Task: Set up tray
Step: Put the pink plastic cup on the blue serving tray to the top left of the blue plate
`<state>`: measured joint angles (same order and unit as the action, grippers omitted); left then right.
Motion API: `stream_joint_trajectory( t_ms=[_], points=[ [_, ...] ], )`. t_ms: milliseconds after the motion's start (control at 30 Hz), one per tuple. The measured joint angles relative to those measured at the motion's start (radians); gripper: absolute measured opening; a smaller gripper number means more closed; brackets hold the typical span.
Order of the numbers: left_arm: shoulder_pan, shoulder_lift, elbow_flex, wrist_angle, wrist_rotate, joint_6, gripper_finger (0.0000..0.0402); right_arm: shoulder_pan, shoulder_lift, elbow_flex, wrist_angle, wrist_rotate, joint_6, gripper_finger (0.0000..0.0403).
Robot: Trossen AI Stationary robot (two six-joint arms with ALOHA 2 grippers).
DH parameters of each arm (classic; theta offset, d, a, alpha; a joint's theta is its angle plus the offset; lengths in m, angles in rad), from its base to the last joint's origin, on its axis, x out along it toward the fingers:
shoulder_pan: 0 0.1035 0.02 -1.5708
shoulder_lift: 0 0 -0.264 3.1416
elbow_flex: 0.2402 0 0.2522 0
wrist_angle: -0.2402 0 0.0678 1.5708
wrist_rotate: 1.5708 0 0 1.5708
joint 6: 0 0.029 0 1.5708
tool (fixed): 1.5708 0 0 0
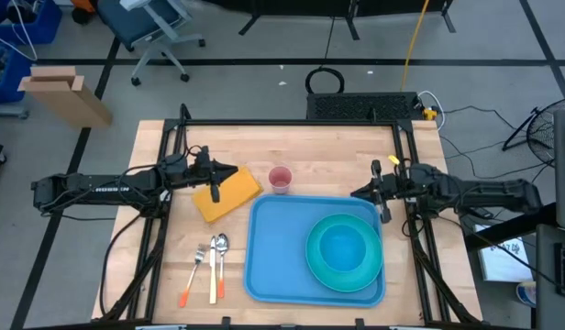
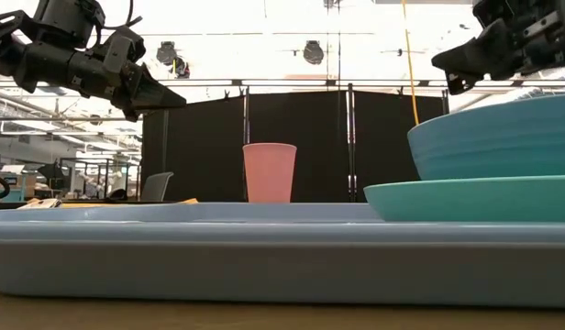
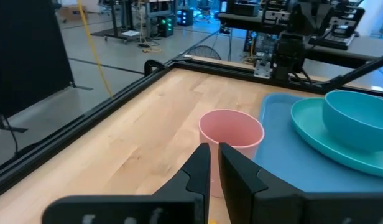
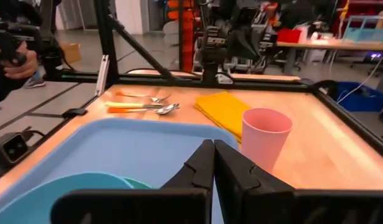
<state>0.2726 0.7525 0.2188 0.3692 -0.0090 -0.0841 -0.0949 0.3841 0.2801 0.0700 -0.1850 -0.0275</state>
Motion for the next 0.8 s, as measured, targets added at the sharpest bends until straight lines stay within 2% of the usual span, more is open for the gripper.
stream_joint_trajectory(
  t_ms=[333,400,567,800],
  points=[
    [0.000,0.000,0.003,-0.004,-0.072,-0.077,0.0035,-0.076,-0.055,-0.090,0.091,0.000,-0.018,0.0000],
    [0.000,0.010,0.037,-0.046,-0.072,-0.115,0.0035,-0.092,-0.060,-0.097,0.090,0.000,-0.030,0.0000],
    [0.000,0.108,0.260,-0.245,-0.092,-0.109,0.0035,-0.129,-0.061,-0.098,0.085,-0.002,-0.046,0.0000],
    [0.000,0.412,0.657,-0.565,-0.142,-0.004,0.0035,-0.158,-0.061,-0.098,0.085,-0.056,-0.067,0.0000]
  ],
)
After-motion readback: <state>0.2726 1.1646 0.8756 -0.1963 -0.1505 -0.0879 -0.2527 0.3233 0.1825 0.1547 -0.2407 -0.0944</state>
